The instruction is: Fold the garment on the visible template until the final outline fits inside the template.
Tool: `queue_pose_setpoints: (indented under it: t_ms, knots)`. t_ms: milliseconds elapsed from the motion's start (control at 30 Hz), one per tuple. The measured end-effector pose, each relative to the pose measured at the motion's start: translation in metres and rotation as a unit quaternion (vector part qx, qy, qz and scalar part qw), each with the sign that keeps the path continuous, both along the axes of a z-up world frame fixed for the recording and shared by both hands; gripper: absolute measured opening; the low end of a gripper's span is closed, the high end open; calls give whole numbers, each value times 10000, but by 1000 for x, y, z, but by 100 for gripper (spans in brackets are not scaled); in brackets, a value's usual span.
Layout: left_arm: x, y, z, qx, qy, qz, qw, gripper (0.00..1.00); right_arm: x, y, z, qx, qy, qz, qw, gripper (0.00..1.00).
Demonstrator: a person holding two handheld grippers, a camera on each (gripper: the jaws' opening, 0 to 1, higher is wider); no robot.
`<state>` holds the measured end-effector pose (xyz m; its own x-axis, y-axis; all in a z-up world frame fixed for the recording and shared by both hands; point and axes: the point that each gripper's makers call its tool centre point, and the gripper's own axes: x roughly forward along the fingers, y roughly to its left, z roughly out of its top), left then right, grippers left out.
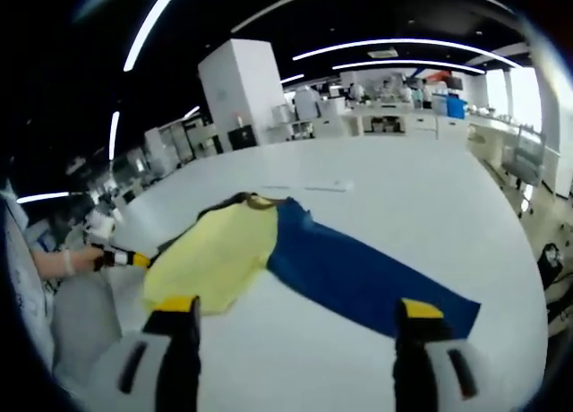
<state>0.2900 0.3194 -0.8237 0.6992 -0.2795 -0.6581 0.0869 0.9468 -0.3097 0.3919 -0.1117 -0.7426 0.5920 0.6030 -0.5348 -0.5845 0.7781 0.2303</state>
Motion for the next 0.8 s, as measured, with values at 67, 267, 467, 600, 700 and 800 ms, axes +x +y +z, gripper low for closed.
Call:
queue_pose_setpoints:
  t_ms: [67, 267, 467, 600, 700, 800]
  knots:
    - [-2, 10, 6, -40, 1, 13, 10000, 0, -2, 1, 3, 9, -29, -22, 10000, 90]
    - [-8, 53, 27, 215, -6, -91, 9997, 0, -19, 11, 10, -13, -54, 34, 10000, 90]
    - [-13, 94, 35, 576, 153, -306, 9978, 0, -34, 17, 23, 35, -167, -104, 9998, 90]
    - [-8, 120, 36, 647, 226, -326, 9971, 0, -48, 23, 27, -33, -135, -239, 9996, 90]
    - [-5, 135, 34, 629, 294, -360, 9969, 0, -58, 28, 31, -76, -133, -317, 9994, 90]
    - [3, 155, 32, 627, 344, -354, 9968, 0, -66, 33, 35, -50, -150, -416, 9990, 91]
